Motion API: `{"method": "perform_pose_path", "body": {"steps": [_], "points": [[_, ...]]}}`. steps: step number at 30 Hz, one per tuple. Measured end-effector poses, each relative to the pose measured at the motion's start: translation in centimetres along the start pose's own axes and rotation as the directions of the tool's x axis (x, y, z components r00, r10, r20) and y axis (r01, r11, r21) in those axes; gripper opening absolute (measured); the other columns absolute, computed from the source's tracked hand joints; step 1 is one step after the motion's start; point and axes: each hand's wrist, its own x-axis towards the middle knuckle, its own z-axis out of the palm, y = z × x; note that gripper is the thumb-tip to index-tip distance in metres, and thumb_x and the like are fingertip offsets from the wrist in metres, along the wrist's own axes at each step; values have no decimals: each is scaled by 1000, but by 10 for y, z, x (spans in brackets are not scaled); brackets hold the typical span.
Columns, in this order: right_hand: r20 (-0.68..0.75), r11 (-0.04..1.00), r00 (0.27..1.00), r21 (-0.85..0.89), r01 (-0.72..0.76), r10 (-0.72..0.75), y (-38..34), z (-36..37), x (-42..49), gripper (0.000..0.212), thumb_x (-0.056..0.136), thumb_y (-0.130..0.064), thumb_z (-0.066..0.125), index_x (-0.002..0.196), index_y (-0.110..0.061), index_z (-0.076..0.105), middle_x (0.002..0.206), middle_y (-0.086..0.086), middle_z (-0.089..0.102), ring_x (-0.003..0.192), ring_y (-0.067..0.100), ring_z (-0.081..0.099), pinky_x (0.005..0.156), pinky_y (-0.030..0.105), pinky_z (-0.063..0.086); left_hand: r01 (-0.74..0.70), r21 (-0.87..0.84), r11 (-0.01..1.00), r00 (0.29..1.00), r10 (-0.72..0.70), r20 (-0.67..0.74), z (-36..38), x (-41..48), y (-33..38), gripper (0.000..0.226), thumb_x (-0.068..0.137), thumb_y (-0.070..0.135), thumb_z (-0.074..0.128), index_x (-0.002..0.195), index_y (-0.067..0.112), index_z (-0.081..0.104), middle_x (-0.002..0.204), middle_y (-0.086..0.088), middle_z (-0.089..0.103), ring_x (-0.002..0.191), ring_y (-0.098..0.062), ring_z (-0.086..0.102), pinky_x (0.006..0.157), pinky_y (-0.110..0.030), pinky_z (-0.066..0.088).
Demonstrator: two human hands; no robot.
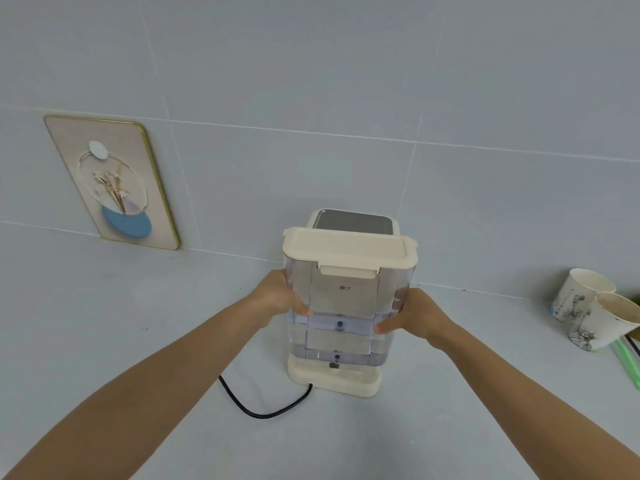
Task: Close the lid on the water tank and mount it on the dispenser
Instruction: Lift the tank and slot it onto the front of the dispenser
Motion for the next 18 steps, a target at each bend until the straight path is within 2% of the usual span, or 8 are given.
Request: {"method": "perform_pose_path", "body": {"steps": [3, 6, 11, 15, 18], "points": [[-7, 999, 1000, 24, -30, 31, 2, 4, 4, 53, 59, -4, 80, 108, -4, 62, 99, 7, 63, 93, 25, 58, 77, 28, 42, 26, -9, 1000, 1000, -26, -1, 0, 6, 0, 72, 68, -17, 69, 133, 1, 42, 133, -14, 52, 123, -29, 48, 94, -30, 41], [-8, 997, 998, 48, -59, 59, 3, 8, 8, 56, 60, -3, 80, 112, -4, 59, 102, 7, 63, 94, 25, 57, 78, 29, 41, 50, -20, 999, 999, -50, -5, 1, 11, -2, 82, 69, -17, 68, 139, -1, 29, 140, -15, 45, 129, -30, 41, 105, -36, 37], [-42, 991, 993, 79, -104, 108, 6, 13, 14, 61, 60, -3, 80, 115, -1, 55, 119, 14, 62, 98, 28, 55, 79, 30, 41, 61, -8, 998, 998, -60, 10, 0, 21, -4, 75, 64, -17, 71, 132, 3, 45, 134, -14, 54, 124, -29, 48, 103, -36, 40], [-71, 989, 988, 72, -130, 135, 10, 16, 18, 66, 59, -4, 81, 118, 2, 51, 125, 15, 58, 110, 32, 55, 80, 30, 42, 61, -32, 998, 998, -61, 2, 3, 29, -6, 76, 64, -19, 70, 132, 3, 44, 132, -13, 55, 122, -30, 50, 102, -36, 40], [-76, 988, 987, 72, -138, 144, 13, 17, 21, 64, 59, -3, 81, 116, 1, 53, 123, 16, 60, 103, 30, 56, 79, 30, 43, 60, -26, 998, 998, -60, 7, 3, 34, -8, 76, 63, -19, 71, 131, 5, 45, 129, -13, 58, 120, -30, 52, 101, -35, 42]]}}
